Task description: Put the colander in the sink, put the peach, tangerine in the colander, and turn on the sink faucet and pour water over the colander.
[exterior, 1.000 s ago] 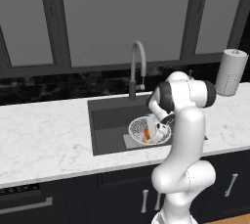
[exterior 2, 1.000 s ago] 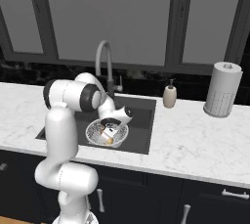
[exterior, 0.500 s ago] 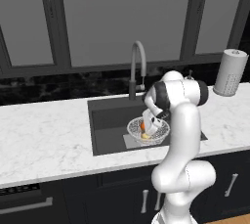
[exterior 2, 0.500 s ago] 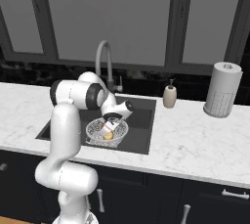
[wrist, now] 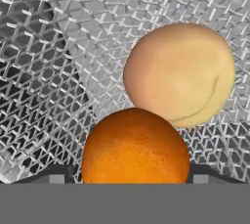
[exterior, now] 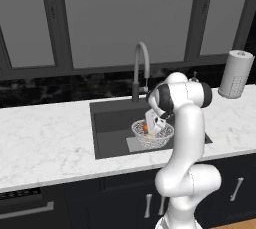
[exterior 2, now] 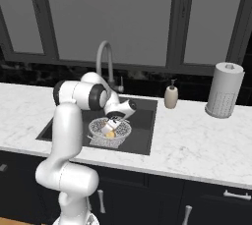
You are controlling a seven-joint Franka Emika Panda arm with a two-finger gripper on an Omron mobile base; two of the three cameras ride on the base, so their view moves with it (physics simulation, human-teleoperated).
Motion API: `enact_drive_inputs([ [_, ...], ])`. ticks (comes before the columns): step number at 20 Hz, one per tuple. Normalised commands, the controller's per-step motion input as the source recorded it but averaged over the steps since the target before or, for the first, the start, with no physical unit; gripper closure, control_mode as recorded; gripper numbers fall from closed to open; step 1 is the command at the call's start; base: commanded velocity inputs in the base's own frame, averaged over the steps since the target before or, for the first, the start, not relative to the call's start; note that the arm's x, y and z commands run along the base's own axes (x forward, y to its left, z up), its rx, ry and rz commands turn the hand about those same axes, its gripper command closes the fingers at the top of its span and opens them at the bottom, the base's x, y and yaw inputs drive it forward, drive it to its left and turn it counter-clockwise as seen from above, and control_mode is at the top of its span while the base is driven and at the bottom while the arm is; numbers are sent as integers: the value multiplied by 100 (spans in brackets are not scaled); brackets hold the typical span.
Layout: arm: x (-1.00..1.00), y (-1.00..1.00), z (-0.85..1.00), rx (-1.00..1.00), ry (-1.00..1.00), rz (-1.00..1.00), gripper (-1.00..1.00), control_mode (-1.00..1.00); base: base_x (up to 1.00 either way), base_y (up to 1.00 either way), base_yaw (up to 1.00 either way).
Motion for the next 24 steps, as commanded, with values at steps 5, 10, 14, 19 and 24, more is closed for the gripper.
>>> enact_drive_inputs([
  [5,-19,0,-1,3,-3,-2,-100,-100,0,0,0],
  [10,0,7,6,5,-4,-2,-100,-100,0,0,0],
  [14,-1,31,34,3,-8,-3,-100,-100,0,0,0],
  [19,-6,29,45,1,-8,-8,-100,-100,0,0,0],
  [24,0,-2,73,1,1,-9,-100,-100,0,0,0],
])
